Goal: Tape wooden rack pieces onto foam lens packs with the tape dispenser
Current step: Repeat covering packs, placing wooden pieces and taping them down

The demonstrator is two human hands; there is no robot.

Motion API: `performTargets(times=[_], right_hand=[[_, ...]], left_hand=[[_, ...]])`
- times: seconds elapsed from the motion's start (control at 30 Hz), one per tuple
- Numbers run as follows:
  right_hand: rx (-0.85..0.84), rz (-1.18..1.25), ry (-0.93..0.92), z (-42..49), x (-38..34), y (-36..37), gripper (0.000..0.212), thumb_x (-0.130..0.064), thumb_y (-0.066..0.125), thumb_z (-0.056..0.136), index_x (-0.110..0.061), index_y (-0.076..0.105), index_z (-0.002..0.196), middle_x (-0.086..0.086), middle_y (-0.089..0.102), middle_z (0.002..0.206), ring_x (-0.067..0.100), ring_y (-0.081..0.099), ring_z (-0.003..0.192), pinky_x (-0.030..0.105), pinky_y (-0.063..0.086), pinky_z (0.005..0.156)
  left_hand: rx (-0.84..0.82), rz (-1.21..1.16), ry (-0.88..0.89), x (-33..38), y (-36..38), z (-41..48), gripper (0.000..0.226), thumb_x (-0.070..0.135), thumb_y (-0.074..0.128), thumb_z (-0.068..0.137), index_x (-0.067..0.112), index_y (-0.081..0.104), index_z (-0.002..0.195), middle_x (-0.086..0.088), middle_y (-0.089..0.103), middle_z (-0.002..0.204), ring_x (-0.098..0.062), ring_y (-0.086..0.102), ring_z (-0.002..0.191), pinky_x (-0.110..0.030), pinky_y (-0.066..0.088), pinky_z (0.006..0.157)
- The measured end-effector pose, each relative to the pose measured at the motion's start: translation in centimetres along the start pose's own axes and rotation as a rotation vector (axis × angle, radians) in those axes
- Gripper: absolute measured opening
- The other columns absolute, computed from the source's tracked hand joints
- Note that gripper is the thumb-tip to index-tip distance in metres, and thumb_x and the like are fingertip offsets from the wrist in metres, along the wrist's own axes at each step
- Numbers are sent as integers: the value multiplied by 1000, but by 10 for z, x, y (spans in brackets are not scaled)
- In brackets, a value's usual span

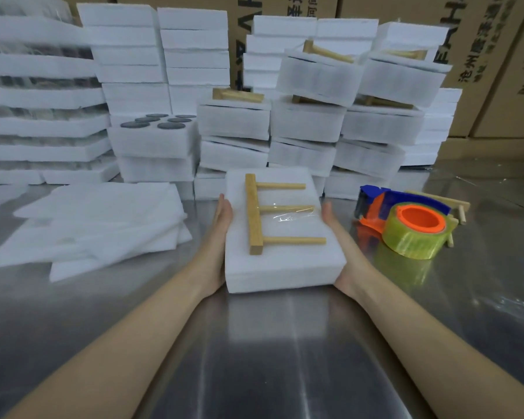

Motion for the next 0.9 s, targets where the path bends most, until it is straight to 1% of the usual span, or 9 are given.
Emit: performTargets(times=[0.07, 0.17, 0.3, 0.37, 0.5, 0.6, 0.7, 0.8, 0.9], right_hand=[[22, -2, -3, 2, 3, 0, 68, -65, 50, 74, -21, 62, 125, 5, 71, 116, 21, 68, 105, 29, 58, 71], [32, 50, -28, 1, 3, -1, 55, -55, 56, 76, -20, 66, 117, 6, 73, 109, 22, 71, 96, 28, 58, 62], [43, 102, -11, 1, 5, -2, 40, -41, 61, 86, -18, 66, 118, 6, 74, 106, 22, 73, 90, 29, 57, 60], [60, 103, -28, 2, 6, -4, 27, -29, 60, 94, -20, 67, 118, 6, 74, 106, 21, 73, 87, 29, 57, 60], [63, 129, -54, 3, 8, -4, 21, -22, 62, 91, -23, 73, 109, 6, 74, 103, 21, 73, 83, 29, 56, 60], [72, 148, -95, 3, 7, -1, 20, -25, 62, 91, -22, 74, 107, 7, 74, 104, 22, 73, 86, 30, 56, 62], [46, 94, -28, 0, 7, 3, 33, -47, 51, 94, -27, 77, 100, 3, 74, 106, 20, 72, 93, 28, 57, 63], [27, 20, 12, -3, 7, 8, 49, -60, 39, 95, -33, 79, 88, 1, 75, 102, 18, 72, 93, 26, 57, 63], [18, -24, 2, -5, 6, 10, 53, -63, 34, 95, -34, 78, 94, 1, 74, 108, 18, 71, 99, 28, 58, 68]], left_hand=[[47, 20, 37, 2, 2, 0, 58, 69, 39, 84, 32, 55, 125, 5, 71, 113, -11, 69, 101, -25, 58, 68], [180, 65, 75, 2, 0, 0, 45, 65, 34, 89, 33, 60, 107, 10, 75, 94, -5, 71, 87, -19, 55, 59], [181, 45, 67, 1, -2, 0, 43, 52, 30, 100, 25, 62, 110, 3, 74, 103, -14, 69, 99, -27, 56, 72], [186, 12, 64, 1, -2, 0, 39, 46, 33, 101, 22, 63, 107, 0, 75, 101, -18, 70, 97, -34, 55, 77], [155, -5, 24, 5, -1, 1, 47, 53, 30, 99, 22, 61, 118, 0, 74, 106, -16, 70, 97, -28, 57, 69], [50, -60, -97, 9, -1, 0, 66, 70, 27, 91, 27, 73, 109, -4, 72, 112, -19, 69, 101, -29, 58, 68], [53, -16, -126, 8, -2, -2, 65, 74, 30, 86, 29, 69, 110, -2, 72, 112, -18, 69, 101, -29, 58, 69], [119, 12, -35, 6, -5, 0, 45, 60, 43, 89, 25, 64, 108, 1, 75, 98, -15, 72, 90, -27, 57, 63], [145, 52, 63, 9, -6, -1, 23, 38, 47, 99, 26, 66, 96, 0, 74, 88, -17, 71, 83, -32, 56, 68]])
Point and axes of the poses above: each hand's wrist, its own z-axis towards the middle knuckle, its own y-axis out of the palm, x = y × z, the point moved 1 cm from there along z, towards the middle knuckle
